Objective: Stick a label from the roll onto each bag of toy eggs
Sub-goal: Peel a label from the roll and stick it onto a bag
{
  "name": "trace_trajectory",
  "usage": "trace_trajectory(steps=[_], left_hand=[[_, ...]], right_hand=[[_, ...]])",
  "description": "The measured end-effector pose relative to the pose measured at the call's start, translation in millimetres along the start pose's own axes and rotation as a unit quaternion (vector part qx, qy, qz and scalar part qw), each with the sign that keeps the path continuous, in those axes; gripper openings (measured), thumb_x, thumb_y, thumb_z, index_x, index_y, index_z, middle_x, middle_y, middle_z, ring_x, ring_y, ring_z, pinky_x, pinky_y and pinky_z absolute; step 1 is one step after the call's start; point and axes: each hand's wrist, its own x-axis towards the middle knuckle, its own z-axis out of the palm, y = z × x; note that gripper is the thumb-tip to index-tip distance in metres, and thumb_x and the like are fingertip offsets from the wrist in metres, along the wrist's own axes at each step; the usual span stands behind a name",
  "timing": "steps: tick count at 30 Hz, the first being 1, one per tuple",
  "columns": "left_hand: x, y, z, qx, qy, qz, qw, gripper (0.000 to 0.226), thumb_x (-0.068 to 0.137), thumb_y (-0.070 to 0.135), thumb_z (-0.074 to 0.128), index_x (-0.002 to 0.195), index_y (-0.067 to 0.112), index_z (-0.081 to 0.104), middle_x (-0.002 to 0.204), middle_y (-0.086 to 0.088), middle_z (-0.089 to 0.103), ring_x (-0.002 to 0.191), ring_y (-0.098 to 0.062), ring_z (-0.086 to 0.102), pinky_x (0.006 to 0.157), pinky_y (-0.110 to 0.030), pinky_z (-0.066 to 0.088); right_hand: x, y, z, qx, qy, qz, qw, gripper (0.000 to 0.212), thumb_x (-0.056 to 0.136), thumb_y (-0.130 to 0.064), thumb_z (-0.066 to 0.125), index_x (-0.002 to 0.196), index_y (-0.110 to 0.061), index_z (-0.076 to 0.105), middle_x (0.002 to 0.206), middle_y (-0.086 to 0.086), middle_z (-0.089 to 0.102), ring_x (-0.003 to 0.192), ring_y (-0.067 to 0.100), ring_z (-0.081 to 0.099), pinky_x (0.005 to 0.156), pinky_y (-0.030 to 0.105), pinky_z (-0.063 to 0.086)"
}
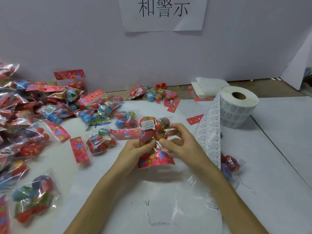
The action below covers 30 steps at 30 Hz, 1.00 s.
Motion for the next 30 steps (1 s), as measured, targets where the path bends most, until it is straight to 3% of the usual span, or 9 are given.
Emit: trace_trajectory(steps=[4,7,9,12,16,20,22,27,30], left_hand=[[-3.3,0.1,-3.6,0.055,-0.07,-0.037,0.995,0.02,0.078,0.035,0.078,0.075,0.016,0.078,0.075,-0.006,0.071,0.066,-0.014,0.067,0.066,-0.022,0.053],[-4.9,-2.8,-4.6,0.105,-0.119,-0.038,0.987,0.026,0.074,0.042,0.082,0.076,0.016,0.078,0.075,-0.007,0.069,0.066,-0.014,0.062,0.066,-0.022,0.049],[-5.9,-1.2,-4.1,0.098,-0.123,-0.018,0.987,0.043,0.07,0.049,0.084,0.093,0.013,0.08,0.089,-0.017,0.073,0.078,-0.021,0.064,0.075,-0.027,0.05],[-5.4,-2.3,-7.7,0.022,-0.096,0.011,0.995,0.067,0.059,0.056,0.094,0.099,0.006,0.078,0.103,-0.026,0.074,0.087,-0.028,0.068,0.082,-0.033,0.056],[3.4,-6.1,-2.4,-0.137,-0.049,-0.005,0.989,0.032,0.077,0.04,0.085,0.084,0.008,0.082,0.079,-0.019,0.074,0.058,-0.024,0.07,0.055,-0.034,0.061],[14.6,-0.2,6.9,-0.17,-0.061,-0.041,0.983,0.055,0.049,0.049,0.095,0.095,0.021,0.084,0.101,-0.027,0.075,0.056,-0.034,0.07,0.053,-0.042,0.062],[14.5,4.6,6.0,-0.162,-0.057,-0.063,0.983,0.055,0.07,0.043,0.081,0.117,0.015,0.073,0.097,-0.021,0.078,0.059,-0.034,0.073,0.052,-0.042,0.062],[19.4,3.9,4.1,-0.186,-0.09,-0.123,0.971,0.069,0.074,0.044,0.085,0.126,0.001,0.068,0.112,-0.028,0.073,0.082,-0.046,0.074,0.068,-0.057,0.063],[33.2,-7.8,-3.2,-0.195,-0.1,-0.147,0.965,0.051,0.105,0.041,0.037,0.127,0.001,0.059,0.096,-0.023,0.077,0.068,-0.042,0.075,0.053,-0.052,0.062]], right_hand=[[1.0,-18.3,-15.9,0.017,-0.038,-0.014,0.999,0.05,0.083,-0.04,0.07,0.131,-0.031,0.06,0.117,-0.001,0.068,0.101,0.013,0.069,0.085,0.032,0.056],[2.0,-32.9,-26.1,-0.03,-0.075,-0.029,0.996,0.021,0.094,-0.029,0.069,0.112,-0.021,0.073,0.098,0.003,0.074,0.079,0.013,0.068,0.065,0.023,0.054],[2.4,-40.4,-35.6,-0.079,-0.106,-0.02,0.991,0.016,0.097,-0.026,0.068,0.111,-0.022,0.074,0.099,-0.002,0.075,0.084,0.014,0.071,0.07,0.028,0.058],[2.0,-46.9,-56.0,-0.107,-0.154,0.009,0.982,0.02,0.097,-0.025,0.068,0.116,-0.028,0.071,0.1,-0.007,0.075,0.093,0.014,0.07,0.072,0.031,0.058],[0.8,-46.2,-80.6,-0.019,-0.147,0.049,0.988,0.021,0.097,-0.017,0.068,0.117,-0.024,0.069,0.101,0.002,0.073,0.092,0.022,0.068,0.07,0.029,0.058],[3.4,-44.9,-113.3,0.085,-0.029,0.024,0.996,0.019,0.1,-0.01,0.061,0.119,-0.012,0.062,0.098,0.006,0.069,0.081,0.018,0.065,0.063,0.025,0.053],[9.8,-53.8,-142.9,0.181,0.079,-0.032,0.98,0.015,0.101,-0.005,0.054,0.109,-0.014,0.062,0.092,0.001,0.072,0.076,0.014,0.07,0.06,0.024,0.052],[12.8,-70.6,-255.4,0.512,0.346,-0.157,0.771,0.044,0.104,-0.022,0.053,0.144,-0.004,0.049,0.139,0.014,0.059,0.122,0.026,0.062,0.094,0.035,0.054],[7.8,-49.4,-276.4,0.419,0.389,-0.059,0.818,0.04,0.107,-0.019,0.048,0.144,-0.004,0.044,0.151,0.016,0.046,0.127,0.033,0.058,0.096,0.04,0.051]])
